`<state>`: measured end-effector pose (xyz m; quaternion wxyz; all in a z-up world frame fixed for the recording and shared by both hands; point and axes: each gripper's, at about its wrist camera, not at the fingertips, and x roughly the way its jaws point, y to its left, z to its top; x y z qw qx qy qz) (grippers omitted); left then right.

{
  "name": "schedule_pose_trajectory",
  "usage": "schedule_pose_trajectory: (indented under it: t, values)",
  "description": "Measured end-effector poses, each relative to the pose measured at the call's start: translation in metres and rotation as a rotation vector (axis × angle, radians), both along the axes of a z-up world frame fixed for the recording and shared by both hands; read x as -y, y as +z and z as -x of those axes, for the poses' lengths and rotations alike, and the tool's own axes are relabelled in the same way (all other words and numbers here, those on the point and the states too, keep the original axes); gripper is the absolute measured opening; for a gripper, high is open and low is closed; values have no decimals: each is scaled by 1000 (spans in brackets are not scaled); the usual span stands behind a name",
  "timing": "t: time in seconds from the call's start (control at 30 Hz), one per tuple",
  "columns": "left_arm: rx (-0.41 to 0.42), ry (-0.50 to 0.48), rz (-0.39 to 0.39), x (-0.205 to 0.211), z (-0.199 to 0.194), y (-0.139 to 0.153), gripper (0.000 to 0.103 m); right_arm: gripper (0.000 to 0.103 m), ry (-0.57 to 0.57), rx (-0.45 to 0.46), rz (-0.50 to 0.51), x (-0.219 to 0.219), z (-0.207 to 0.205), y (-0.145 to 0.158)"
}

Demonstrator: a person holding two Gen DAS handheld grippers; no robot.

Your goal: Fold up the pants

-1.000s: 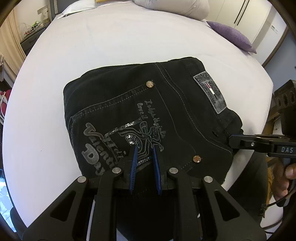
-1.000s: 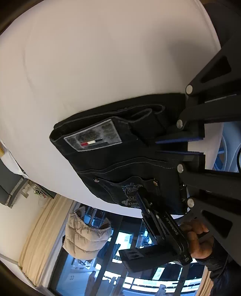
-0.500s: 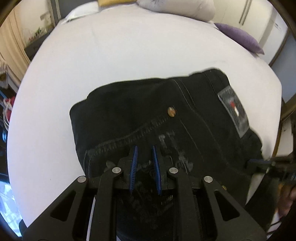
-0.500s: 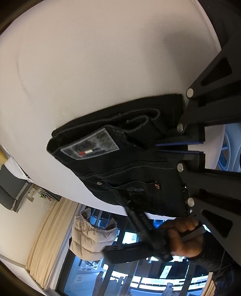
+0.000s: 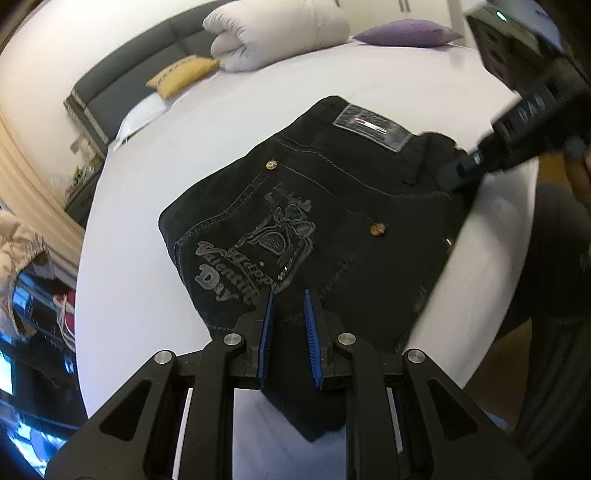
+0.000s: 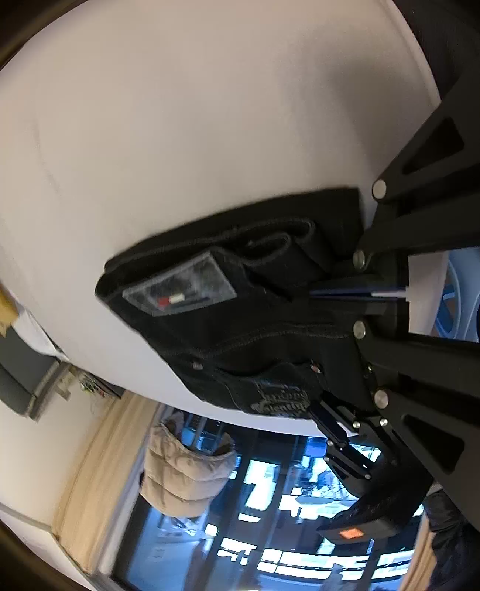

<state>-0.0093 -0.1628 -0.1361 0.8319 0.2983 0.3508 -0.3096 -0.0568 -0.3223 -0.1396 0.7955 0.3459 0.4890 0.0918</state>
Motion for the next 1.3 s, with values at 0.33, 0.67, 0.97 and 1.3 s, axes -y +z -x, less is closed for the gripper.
schedule_pose_trajectory:
  t: [0.33,0.67,0.97,1.3]
  values:
    - [-330,219,403,-84,-46,42,76,78,-34,59,-69,58,-40,17]
    - [-811,365,626,-90,-135,-23,76,69,49,-65,-197,58,-111,-39]
    - [-905,342,607,-67,-158,-32,43,35,101,-65,-73,19,-132,-35]
    - [-792,285,610,-79,-196,24,22,20,74,82,2,-8,-158,30]
